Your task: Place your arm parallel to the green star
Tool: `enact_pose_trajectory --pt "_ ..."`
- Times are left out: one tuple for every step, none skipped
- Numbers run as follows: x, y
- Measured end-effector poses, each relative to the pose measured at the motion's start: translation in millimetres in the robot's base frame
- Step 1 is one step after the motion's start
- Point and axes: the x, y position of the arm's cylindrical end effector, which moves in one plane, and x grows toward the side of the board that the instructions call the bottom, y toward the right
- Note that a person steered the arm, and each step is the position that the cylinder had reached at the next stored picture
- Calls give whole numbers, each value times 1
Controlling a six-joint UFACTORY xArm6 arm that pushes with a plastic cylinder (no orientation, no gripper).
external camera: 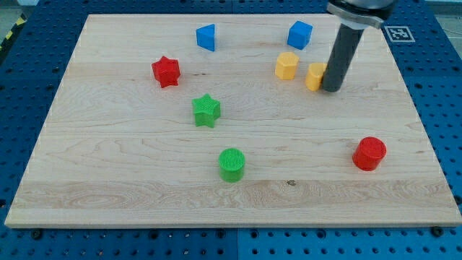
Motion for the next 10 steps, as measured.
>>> enact_pose_trajectory --pt "0 -9" --pt "-4 -12" --pt "-4 -17" --pt "-2 -29" --pt "6 -23" --pt "6 -10" --pt "6 9" --pt "6 9" --pt "6 22" --pt "11 56"
